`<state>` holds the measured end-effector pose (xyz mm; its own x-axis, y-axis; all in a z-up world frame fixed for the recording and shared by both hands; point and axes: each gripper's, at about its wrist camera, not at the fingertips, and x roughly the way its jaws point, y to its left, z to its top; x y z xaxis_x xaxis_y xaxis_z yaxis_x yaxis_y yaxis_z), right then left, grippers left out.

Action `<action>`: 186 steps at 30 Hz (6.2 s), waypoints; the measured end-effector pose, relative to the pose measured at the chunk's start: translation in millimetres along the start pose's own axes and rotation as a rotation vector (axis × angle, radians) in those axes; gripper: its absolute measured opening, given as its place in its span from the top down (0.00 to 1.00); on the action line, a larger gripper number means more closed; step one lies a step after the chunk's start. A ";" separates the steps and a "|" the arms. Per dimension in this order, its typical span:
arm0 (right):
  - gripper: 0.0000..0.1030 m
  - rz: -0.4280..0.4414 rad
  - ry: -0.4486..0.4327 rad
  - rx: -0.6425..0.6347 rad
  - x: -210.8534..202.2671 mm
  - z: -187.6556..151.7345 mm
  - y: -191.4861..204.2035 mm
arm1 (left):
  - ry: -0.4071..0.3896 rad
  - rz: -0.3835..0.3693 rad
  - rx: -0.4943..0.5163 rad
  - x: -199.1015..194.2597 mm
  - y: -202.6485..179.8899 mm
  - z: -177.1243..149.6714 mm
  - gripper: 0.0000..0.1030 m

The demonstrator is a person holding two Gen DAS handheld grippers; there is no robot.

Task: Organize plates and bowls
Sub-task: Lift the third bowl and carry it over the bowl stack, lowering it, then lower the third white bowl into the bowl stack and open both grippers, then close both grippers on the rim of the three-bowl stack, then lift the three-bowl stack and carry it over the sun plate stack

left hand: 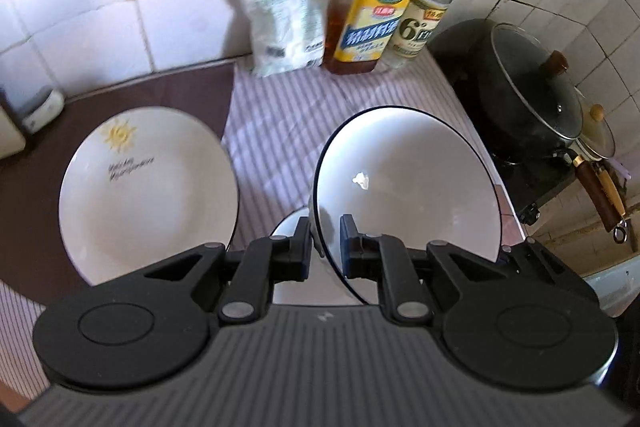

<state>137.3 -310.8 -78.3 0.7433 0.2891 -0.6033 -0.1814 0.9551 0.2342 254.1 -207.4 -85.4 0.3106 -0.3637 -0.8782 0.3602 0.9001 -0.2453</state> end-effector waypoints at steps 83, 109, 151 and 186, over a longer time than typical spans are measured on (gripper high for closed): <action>0.14 -0.142 0.103 -0.168 22.3 -49.4 23.9 | 0.096 0.112 -0.014 48.9 5.0 -49.3 0.57; 0.13 -0.110 0.011 -0.092 -43.4 -67.6 28.5 | -0.042 -0.080 -0.268 5.5 55.5 -74.3 0.77; 0.02 -0.120 -0.026 -0.179 81.3 -108.2 11.8 | -0.069 -0.090 -0.350 85.6 75.6 -81.0 0.74; 0.03 -0.057 0.013 -0.141 69.9 -104.9 8.3 | -0.039 -0.040 -0.102 65.0 48.0 -88.3 0.74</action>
<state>120.2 -275.9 -198.5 0.7465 0.2345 -0.6227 -0.2286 0.9693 0.0910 213.9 -166.6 -190.5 0.3326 -0.4070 -0.8507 0.2826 0.9036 -0.3219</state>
